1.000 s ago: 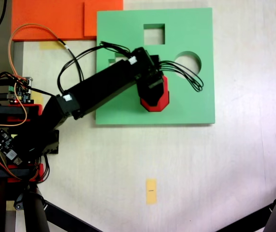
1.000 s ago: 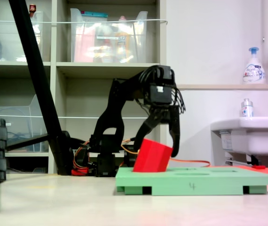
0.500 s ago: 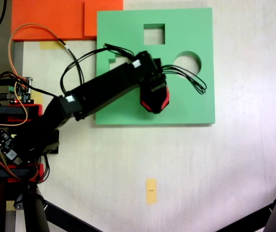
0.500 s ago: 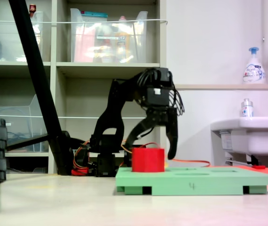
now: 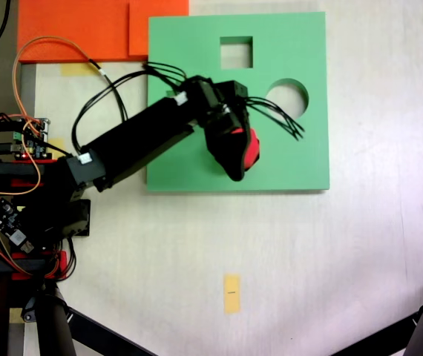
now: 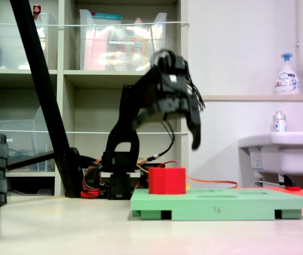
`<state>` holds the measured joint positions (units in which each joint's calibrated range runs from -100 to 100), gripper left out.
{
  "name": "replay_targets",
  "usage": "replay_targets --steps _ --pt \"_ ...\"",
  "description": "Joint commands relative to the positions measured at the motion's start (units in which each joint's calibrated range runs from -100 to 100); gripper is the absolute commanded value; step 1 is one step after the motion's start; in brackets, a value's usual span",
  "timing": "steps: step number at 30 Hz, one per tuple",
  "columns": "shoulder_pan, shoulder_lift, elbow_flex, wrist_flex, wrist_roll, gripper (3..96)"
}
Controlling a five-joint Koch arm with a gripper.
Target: Put the octagonal pillar block into the corresponding hole
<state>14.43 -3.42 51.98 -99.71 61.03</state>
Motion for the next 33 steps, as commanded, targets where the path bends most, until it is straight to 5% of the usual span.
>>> replay_targets --steps 1,5,8,11,18,21,27,33 --pt "-0.8 -18.1 9.8 -0.3 -3.1 95.2" --pt "-2.7 -32.8 18.2 -0.3 -12.9 94.0" --pt "-5.2 -43.8 18.2 0.4 -21.0 81.9" --pt "-13.8 -49.8 18.1 6.9 -34.1 59.7" --pt "-18.1 -45.3 14.8 17.9 -41.8 56.8" --pt "-17.8 -55.8 -11.0 28.5 -42.5 56.8" --pt "-16.6 -92.0 -84.7 87.9 -46.5 48.7" --pt "-14.7 -96.6 -122.8 102.2 -54.5 48.7"
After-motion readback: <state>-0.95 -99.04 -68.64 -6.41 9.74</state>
